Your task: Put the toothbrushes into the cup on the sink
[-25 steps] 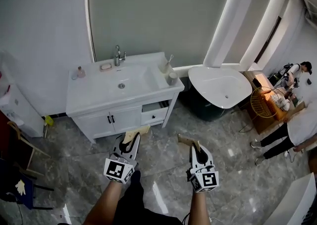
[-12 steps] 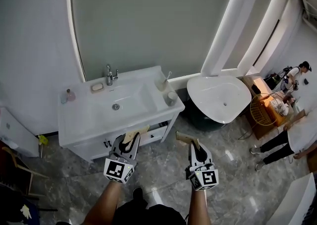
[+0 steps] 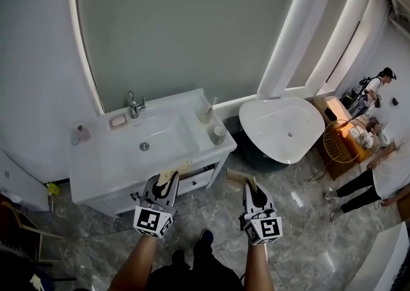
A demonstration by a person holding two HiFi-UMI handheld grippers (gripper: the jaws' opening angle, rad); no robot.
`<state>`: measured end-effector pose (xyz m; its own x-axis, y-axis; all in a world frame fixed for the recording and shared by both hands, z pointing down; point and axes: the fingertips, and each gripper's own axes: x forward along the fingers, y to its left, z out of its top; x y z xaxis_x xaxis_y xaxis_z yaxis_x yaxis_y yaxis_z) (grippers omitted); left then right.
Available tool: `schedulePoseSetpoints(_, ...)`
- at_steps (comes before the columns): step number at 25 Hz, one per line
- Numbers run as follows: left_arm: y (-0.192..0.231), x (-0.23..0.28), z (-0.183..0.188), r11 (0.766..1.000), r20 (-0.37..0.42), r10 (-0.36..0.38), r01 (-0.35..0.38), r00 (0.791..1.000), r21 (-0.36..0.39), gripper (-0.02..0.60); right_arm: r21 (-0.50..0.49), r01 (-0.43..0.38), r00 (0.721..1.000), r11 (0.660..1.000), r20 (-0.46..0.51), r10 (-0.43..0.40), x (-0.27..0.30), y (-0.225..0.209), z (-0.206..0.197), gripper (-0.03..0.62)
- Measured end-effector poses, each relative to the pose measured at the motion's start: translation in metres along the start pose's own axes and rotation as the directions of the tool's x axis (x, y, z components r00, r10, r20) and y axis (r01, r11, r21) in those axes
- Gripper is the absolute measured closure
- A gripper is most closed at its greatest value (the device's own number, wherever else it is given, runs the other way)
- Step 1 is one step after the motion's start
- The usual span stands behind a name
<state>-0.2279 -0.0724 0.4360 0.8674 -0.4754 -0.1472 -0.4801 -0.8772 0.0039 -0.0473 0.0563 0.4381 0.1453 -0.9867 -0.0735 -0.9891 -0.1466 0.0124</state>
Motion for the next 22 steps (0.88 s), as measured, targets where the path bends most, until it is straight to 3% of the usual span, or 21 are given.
schedulePoseSetpoints(12,0.002,0.112,-0.013,0.995,0.008,0.099,-0.099,0.995,0.03,0.535,-0.001,-0.121,0.993,0.993,-0.011,0.121,0.092,-0.085,-0.017,0.546)
schedulePoseSetpoints(17,0.003,0.143,-0.01,0.991,0.011,0.128,-0.128,0.992,0.044,0.535,0.026,-0.166,0.986,0.986,0.007,0.166,0.123,-0.106,-0.011,0.546)
schedulePoseSetpoints(22,0.019,0.158,-0.018,0.99,-0.005,0.135,-0.134,0.991,0.039,0.535,0.038,-0.162,0.987,0.986,0.002,0.162,0.146,-0.111,-0.015,0.546)
